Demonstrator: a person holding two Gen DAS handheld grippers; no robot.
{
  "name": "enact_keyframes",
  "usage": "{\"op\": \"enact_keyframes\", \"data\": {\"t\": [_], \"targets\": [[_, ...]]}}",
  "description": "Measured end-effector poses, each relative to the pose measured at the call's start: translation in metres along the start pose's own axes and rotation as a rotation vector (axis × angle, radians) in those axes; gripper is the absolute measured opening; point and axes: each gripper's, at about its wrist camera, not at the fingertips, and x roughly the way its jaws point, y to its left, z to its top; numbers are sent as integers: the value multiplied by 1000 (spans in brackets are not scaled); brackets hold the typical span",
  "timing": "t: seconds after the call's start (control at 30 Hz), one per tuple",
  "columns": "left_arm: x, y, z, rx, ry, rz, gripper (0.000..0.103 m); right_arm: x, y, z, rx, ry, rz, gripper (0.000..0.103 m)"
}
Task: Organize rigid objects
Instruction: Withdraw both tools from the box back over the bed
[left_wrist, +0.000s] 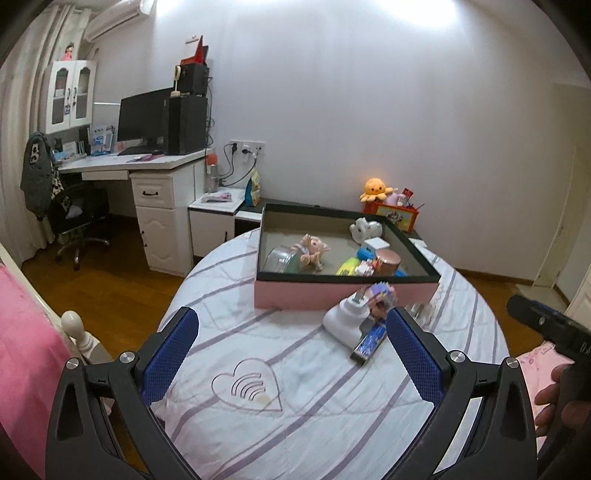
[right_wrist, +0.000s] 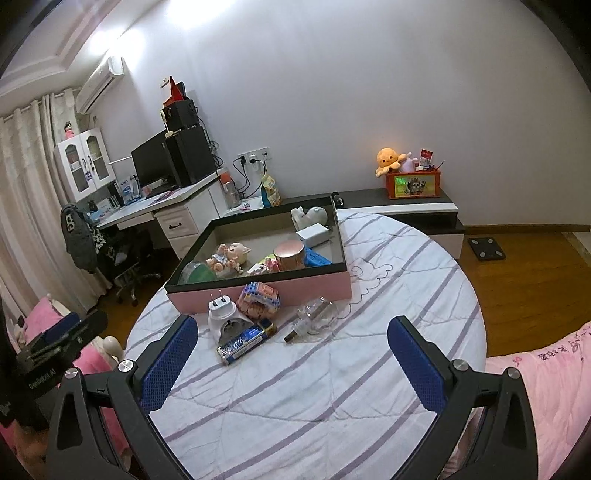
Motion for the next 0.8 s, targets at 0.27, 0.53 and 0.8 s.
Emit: {"op": "enact_keyframes", "data": {"t": [0.27,0.53,0.8], "targets": [[0,0,-4,-1,7,-5,103,3,5,-4,-21,7,-1,103],[7,-3,-9,-1,31,-17,103,7,2,-7,-17,24,-11,103],[17,-8,-13,5,55,-28,103,18,-2,-10,-31,55,-29,103]]}}
